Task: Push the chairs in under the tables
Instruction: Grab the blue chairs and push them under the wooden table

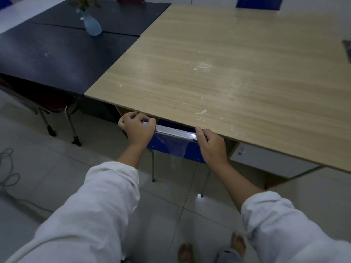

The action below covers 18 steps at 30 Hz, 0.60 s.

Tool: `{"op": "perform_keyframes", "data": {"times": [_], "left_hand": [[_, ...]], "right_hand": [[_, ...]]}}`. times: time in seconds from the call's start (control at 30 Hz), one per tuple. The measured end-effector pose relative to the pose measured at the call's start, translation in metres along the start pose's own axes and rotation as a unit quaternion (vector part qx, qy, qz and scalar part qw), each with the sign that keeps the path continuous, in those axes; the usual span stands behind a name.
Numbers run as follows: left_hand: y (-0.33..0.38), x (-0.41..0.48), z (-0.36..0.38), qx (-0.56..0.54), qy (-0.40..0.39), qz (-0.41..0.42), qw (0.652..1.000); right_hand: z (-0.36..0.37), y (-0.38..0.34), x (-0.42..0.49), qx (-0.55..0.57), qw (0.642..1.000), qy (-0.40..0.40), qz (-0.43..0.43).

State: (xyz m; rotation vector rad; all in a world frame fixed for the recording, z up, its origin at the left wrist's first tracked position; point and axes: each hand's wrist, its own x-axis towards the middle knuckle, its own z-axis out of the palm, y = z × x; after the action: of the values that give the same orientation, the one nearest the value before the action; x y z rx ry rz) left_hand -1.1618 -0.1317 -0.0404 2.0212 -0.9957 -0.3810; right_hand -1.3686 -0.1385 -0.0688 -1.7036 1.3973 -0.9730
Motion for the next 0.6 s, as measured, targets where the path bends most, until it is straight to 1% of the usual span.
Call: {"op": "perform_keyframes", "data": {"times": [0.23,0.4,0.6], "left_hand": [[-0.008,0.039,0.002,0.022,-0.02,0.02,0.999],[-0.009,0.063,0.005,0.014,-0.03,0.031,0.999],[-0.007,0.064,0.009,-0.001,-0.015,0.038,0.999]], "right_hand": [[0.025,0.003,0.02,-0.027,0.998,0.05,-0.035],[0.035,0.005,0.038,-0.028,0.996,0.065,-0.055],[0.036,0.01,0.047,-0.038,0.992,0.068,-0.095]]}}
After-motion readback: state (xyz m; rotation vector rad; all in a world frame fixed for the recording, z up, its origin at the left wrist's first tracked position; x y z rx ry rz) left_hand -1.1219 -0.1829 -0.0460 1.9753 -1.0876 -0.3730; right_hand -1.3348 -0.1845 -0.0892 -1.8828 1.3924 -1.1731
